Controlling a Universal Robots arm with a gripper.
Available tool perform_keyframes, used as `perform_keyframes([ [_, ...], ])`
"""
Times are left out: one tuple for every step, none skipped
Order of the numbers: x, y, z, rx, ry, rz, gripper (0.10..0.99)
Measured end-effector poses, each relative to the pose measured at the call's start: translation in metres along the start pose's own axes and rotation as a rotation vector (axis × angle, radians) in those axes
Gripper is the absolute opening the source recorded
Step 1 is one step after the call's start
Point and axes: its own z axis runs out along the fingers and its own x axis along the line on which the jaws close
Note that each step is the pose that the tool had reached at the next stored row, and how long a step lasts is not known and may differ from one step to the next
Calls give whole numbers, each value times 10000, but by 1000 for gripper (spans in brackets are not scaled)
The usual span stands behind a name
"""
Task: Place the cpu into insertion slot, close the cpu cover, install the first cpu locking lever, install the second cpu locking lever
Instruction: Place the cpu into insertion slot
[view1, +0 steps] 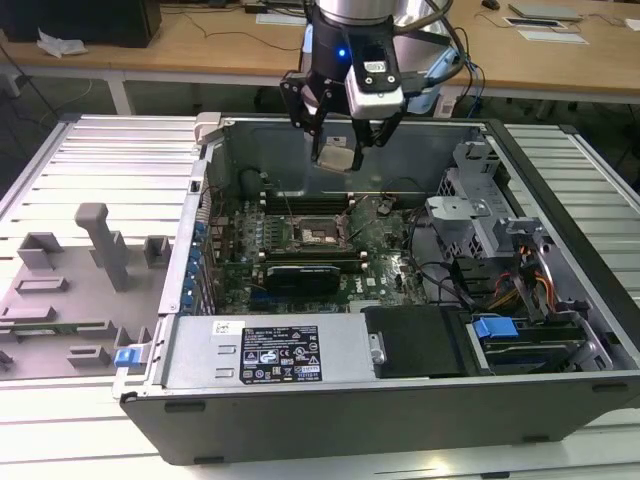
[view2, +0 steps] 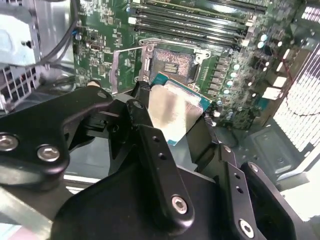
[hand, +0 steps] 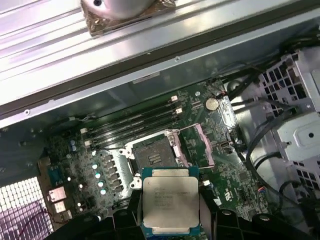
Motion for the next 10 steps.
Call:
perform_keyframes([
  [0,0,3,-1,-13,146,541],
  [0,0,7,-2,-30,340,541],
  [0,-1,13,1,-59,668,541],
  [0,-1,17,5,-82,920,541],
  [0,-2,20,9,-96,1065,541],
  [0,-2,22,13,-111,1205,541],
  [0,-2,26,22,-137,1468,541],
  [-1,-2,30,32,-163,1710,541],
  [-1,-3,33,37,-179,1861,541],
  [-1,-3,35,43,-195,2026,541],
])
